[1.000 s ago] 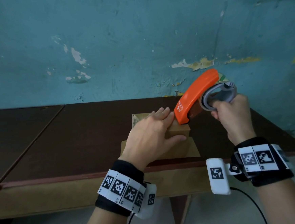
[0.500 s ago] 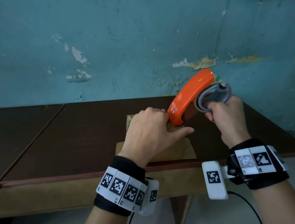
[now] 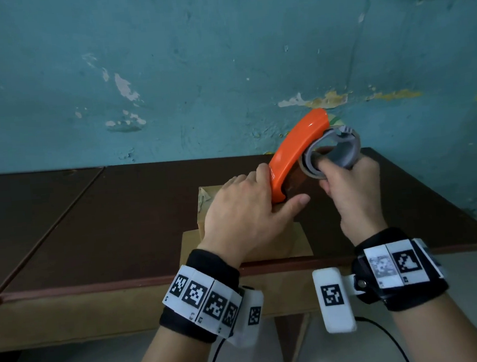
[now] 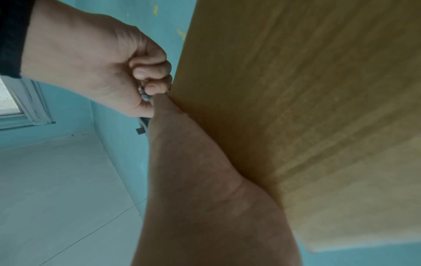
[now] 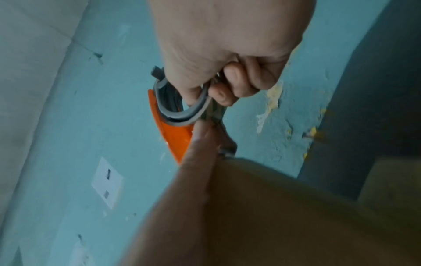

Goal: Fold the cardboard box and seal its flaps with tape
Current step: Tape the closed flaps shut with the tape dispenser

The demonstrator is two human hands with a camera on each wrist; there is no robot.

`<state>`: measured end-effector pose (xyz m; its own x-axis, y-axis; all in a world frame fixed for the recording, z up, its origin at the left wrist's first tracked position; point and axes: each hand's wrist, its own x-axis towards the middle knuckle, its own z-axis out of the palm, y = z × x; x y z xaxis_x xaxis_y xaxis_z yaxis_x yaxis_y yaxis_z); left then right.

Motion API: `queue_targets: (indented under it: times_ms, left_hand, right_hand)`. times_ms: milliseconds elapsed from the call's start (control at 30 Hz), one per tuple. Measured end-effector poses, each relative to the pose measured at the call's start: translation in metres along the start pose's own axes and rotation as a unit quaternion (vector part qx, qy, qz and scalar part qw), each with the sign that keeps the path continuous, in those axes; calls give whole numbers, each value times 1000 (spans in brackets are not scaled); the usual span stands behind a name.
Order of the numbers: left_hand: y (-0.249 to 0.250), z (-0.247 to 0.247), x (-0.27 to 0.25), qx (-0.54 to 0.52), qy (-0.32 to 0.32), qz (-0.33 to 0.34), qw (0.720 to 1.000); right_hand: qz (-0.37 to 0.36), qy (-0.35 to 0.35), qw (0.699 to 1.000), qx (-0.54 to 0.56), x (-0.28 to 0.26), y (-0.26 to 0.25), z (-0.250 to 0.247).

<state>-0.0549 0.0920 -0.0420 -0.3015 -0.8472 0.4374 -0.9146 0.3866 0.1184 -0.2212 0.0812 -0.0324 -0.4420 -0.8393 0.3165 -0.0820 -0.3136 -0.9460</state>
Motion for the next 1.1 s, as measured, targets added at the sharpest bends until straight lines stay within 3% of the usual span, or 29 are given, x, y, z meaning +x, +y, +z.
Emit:
queue_targets:
  times_ms: [133,233,300,467,733,867,1100]
  left_hand:
    - [-1,3,0,28,-2,10,1000]
    - [-1,6,1,40,-10,16,999]
    - [-2,8,1,39,-6,21,999]
    - [-4,10,3,47,-22,24,998]
    - [-1,7,1,64,-35,1,997]
    - [-2,9,3,66,-36,1,997]
    - [-3,7,5,58,-57,-2,997]
  right_hand:
    - [115,-32,982,146,-4,3,11]
    - [206,-77,955,199,-7,4,16]
    - [229,-78,948,206,-8,4,17]
    - [181,-43,970,157,-2,6,11]
    - [198,-34,960,196,6,4,-1]
    - [167,11,973,159,12,4,-14]
    - [133,11,984,116,12,3,-22]
